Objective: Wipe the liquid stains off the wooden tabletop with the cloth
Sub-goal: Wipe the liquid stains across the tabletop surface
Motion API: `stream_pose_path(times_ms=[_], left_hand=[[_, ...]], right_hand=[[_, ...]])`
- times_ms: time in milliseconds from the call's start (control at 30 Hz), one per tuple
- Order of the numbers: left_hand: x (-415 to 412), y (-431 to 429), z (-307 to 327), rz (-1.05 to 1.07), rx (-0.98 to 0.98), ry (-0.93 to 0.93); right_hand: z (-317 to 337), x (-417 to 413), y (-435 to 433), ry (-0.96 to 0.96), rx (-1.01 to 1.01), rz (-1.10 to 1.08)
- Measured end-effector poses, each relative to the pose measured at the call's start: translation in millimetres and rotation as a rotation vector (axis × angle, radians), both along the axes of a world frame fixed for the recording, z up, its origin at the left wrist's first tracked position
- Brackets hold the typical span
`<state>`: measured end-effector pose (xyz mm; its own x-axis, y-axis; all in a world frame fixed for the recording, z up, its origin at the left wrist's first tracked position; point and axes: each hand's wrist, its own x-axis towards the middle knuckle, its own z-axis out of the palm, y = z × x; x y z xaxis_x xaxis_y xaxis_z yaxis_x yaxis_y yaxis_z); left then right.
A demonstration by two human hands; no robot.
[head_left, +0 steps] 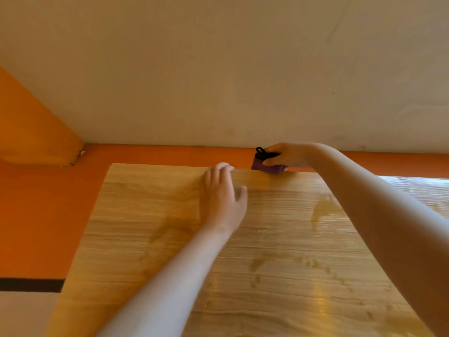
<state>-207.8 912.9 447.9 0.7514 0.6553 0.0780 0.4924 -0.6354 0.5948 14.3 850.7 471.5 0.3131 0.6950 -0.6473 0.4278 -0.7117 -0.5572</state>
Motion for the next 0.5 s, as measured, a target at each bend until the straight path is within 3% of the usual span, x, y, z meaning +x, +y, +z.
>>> stream_pose_path(times_ms=[133,367,500], left_hand=[[27.7,-31.9,-21.5,0.042,0.09,0.06],[26.9,-31.7,-25.6,0.09,0.155,-0.001],[29.2,-32.3,-24.7,0.103,0.163,0.015]], right_hand=[[-0.3,31.0,-41.4,-0.006,0.009,-0.019],[3.8,78.5,-116.1,0.033,-0.015,-0.155],[4.3,69.7,-106.3,-0.078,0.02,-0.057]])
